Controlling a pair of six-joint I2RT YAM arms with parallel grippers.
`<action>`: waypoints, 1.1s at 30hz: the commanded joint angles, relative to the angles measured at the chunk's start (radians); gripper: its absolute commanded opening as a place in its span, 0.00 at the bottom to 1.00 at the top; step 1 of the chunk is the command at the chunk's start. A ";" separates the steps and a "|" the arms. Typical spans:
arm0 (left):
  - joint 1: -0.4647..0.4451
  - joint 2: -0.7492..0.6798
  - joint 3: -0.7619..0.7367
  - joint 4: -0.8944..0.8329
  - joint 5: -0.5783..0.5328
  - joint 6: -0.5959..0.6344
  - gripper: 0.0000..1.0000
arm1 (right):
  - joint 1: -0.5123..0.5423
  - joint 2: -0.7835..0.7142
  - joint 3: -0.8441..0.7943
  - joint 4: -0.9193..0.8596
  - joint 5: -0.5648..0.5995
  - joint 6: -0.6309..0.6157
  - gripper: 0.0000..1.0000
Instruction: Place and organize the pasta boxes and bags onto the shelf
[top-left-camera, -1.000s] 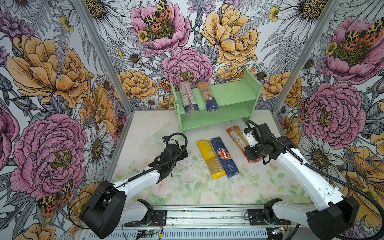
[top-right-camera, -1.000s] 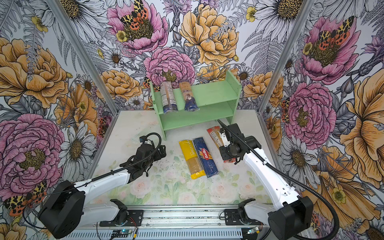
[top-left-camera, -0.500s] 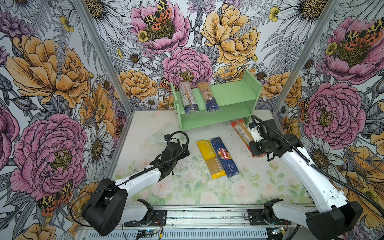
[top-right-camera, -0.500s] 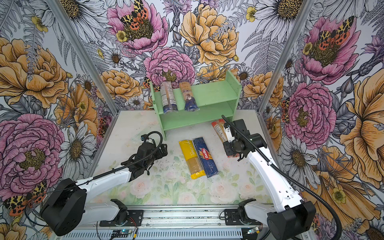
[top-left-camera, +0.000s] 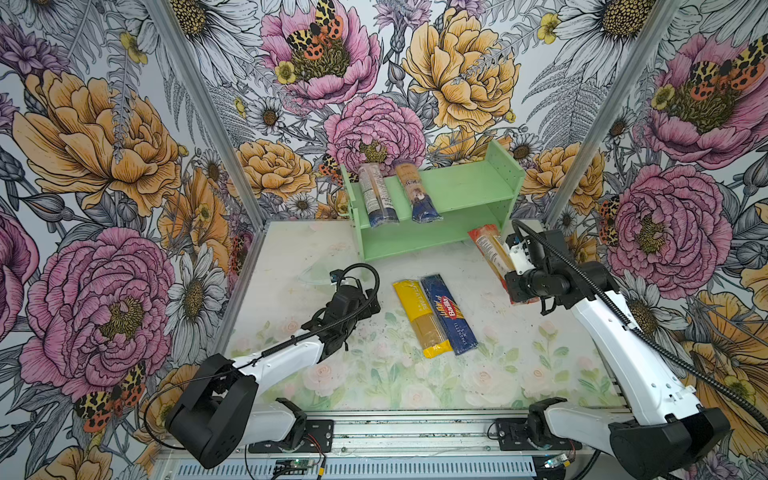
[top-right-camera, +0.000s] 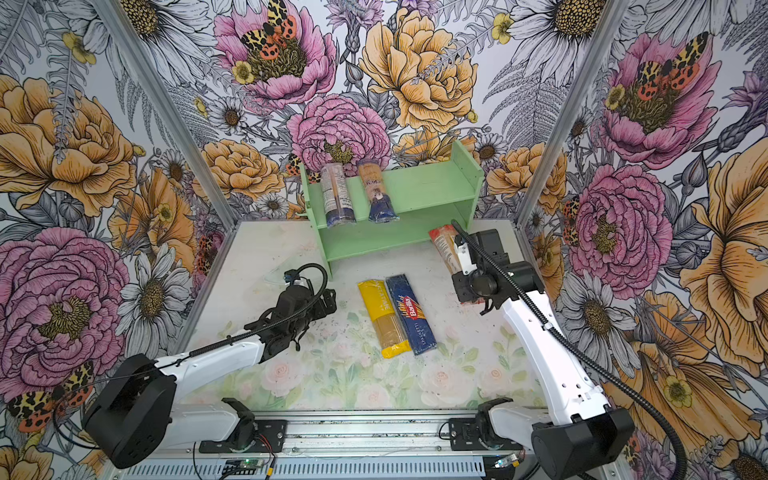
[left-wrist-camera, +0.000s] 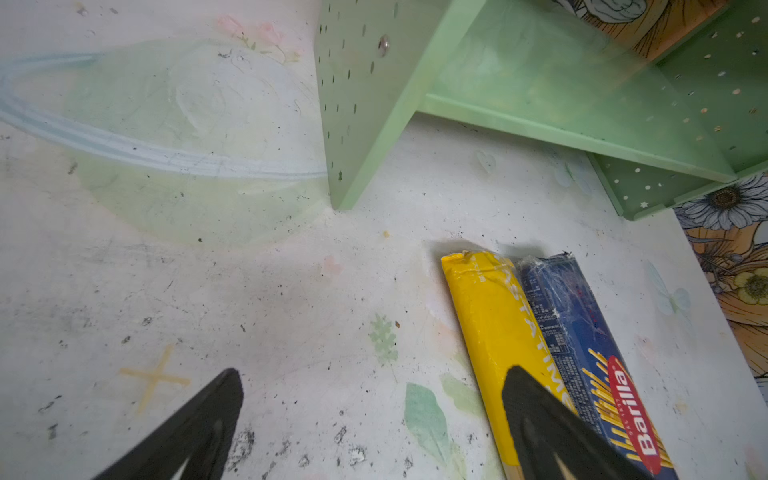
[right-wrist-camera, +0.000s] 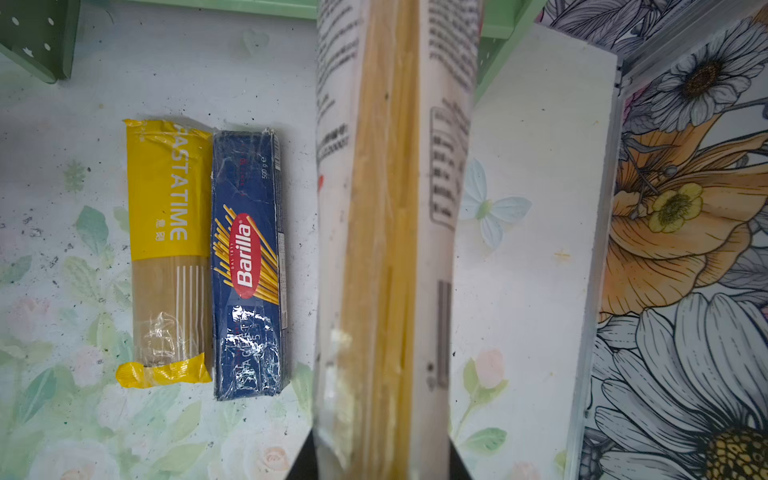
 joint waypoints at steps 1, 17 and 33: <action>-0.007 0.006 0.022 0.029 0.022 0.009 0.99 | -0.011 -0.018 0.090 0.120 0.021 -0.012 0.00; -0.013 0.006 0.024 0.029 0.023 0.007 0.99 | -0.036 0.015 0.218 0.122 0.000 -0.033 0.00; -0.029 -0.012 0.039 0.003 0.021 0.007 0.99 | -0.054 0.140 0.433 0.122 -0.045 -0.065 0.00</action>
